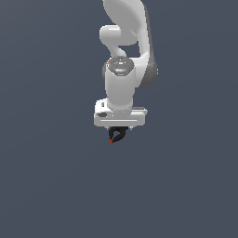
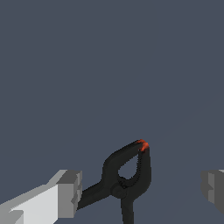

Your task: Pick up the object and move it to a goal position.

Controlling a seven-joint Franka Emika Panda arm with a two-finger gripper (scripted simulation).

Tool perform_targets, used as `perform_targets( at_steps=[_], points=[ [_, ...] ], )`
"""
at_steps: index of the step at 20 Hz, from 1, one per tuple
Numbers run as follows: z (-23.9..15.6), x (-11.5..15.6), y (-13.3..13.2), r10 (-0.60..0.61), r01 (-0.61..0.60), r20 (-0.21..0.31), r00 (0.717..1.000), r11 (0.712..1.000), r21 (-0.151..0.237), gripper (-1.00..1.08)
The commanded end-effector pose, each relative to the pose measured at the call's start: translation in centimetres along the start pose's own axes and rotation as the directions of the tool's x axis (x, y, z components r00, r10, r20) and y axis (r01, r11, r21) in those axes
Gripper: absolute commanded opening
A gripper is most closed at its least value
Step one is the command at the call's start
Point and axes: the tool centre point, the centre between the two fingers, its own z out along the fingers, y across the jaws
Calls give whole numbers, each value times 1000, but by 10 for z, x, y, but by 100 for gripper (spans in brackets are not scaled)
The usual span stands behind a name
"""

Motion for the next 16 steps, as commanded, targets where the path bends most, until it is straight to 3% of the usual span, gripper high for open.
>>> perform_targets(
  at_steps=[1, 10, 16],
  points=[
    [0, 0, 0, 0, 0, 0, 1000, 1000, 0, 28],
    [-7, 6, 16, 20, -20, -21, 1000, 1000, -8, 28],
    [0, 2, 14, 52, -52, 1, 999, 999, 10, 28]
  ],
)
